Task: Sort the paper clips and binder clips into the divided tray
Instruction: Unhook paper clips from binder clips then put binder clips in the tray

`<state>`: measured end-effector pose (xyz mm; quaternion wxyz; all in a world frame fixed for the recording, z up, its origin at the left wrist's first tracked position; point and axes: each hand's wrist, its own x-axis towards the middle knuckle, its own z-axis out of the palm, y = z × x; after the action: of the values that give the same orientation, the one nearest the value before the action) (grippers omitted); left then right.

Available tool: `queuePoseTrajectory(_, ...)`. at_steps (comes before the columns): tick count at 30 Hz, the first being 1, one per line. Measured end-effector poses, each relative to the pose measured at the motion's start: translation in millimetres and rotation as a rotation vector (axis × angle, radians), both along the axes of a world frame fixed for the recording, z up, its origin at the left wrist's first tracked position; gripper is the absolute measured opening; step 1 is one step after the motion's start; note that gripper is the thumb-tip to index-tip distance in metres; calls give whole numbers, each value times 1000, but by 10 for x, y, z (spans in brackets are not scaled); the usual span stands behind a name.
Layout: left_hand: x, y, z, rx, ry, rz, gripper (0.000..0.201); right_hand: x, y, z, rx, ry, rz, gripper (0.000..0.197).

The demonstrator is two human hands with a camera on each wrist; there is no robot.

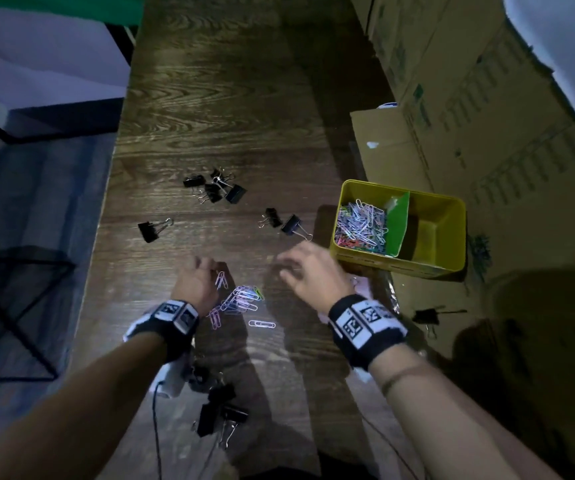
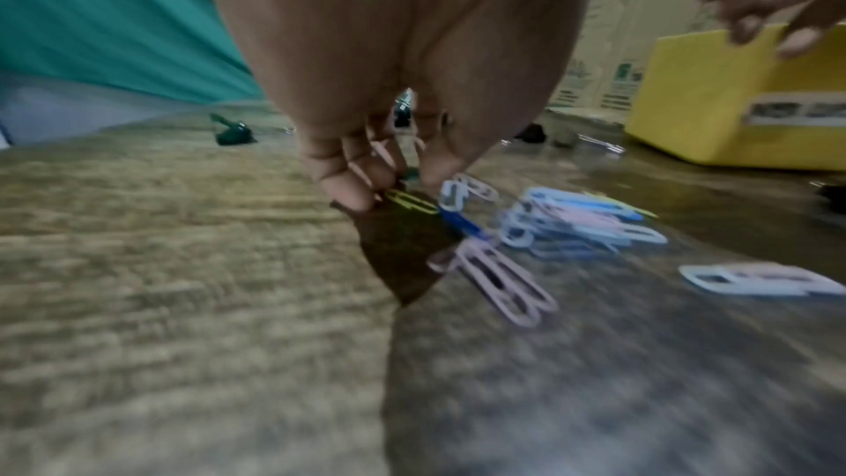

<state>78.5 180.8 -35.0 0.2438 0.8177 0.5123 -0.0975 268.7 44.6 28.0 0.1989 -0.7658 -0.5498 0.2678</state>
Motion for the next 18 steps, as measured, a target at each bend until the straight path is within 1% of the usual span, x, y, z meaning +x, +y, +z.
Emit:
queuePoseTrajectory(1,11,-106,-40,-12,-33,-44,39,-136,-4,-90,-85,25,55,39)
queuePoseTrajectory(3,76,-315,-62,-61,-106,-170,38,-373,-34,-269,-272,48,124,68)
queuePoseTrajectory(5,69,-424,-33,-63,-157,-208,42,-572,-67,-420,-380,-19,165,97)
queuePoseTrajectory(6,39,-432,-10,-38,-165,-195,45,-641,-81,-466,-392,-64,164,107)
queuePoseTrajectory(7,-4,-427,25,-16,-139,-161,49,-697,-82,-503,-390,-91,140,114)
queuePoseTrajectory(9,-111,-425,87,-25,-8,-101,60,-770,-54,-509,-398,-80,76,120)
queuePoseTrajectory(11,-166,-468,132,-69,106,-98,67,-816,7,-493,-424,-54,46,117)
queuePoseTrajectory(13,-116,-546,142,-81,156,-115,69,-854,72,-465,-443,-46,37,109)
queuePoseTrajectory(14,-68,-591,127,-84,165,-108,69,-872,96,-459,-444,-48,36,101)
queuePoseTrajectory(16,39,-656,126,-106,154,-63,67,-904,130,-473,-428,-71,43,80)
queuePoseTrajectory(18,112,-685,124,-115,115,-56,58,-920,151,-490,-390,-79,53,52)
